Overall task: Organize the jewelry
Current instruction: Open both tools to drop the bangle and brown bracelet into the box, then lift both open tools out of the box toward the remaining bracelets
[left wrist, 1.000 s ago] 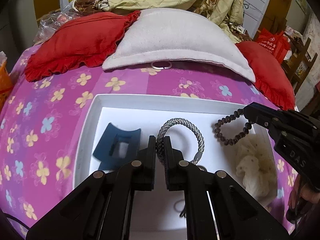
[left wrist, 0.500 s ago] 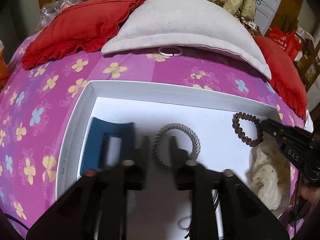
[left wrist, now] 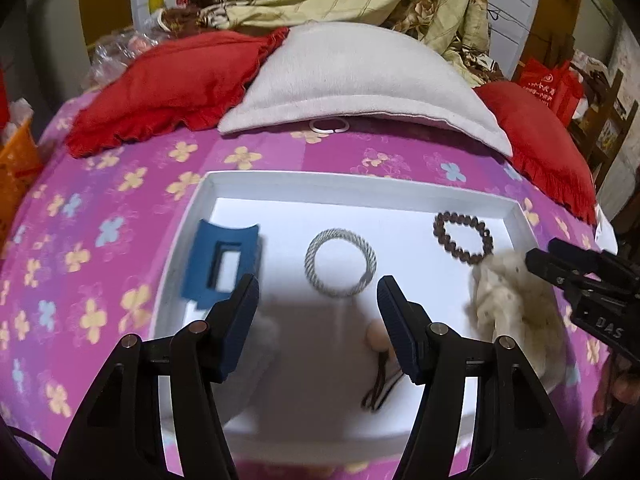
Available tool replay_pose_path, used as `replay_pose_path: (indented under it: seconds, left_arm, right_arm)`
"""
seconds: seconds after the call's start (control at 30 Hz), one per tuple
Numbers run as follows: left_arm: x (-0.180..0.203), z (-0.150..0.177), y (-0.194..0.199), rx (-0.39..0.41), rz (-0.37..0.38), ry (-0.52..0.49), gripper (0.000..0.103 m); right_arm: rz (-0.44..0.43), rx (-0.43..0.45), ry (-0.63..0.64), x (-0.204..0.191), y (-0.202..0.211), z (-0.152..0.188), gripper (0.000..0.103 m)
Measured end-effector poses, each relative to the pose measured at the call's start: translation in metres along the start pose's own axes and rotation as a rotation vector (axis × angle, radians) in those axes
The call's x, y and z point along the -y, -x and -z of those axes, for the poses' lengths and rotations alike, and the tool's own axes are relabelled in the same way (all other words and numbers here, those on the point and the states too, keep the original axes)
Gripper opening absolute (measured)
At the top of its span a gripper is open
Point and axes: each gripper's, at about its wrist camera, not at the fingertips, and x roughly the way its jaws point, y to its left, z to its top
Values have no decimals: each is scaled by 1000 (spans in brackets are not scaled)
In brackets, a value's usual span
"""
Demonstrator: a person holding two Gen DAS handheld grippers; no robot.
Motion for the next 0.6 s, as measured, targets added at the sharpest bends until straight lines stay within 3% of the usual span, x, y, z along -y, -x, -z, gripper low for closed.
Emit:
replay_pose_path:
  seconds: [0.2,0.6]
  left_arm:
    - [-4,28,28,7,4,-14,61]
    - [-5,82,83,64,-38,-39,61]
  right_arm:
    - [-27,37,12,-14,37,30,66]
    - [11,88,54,-41,92,87,66]
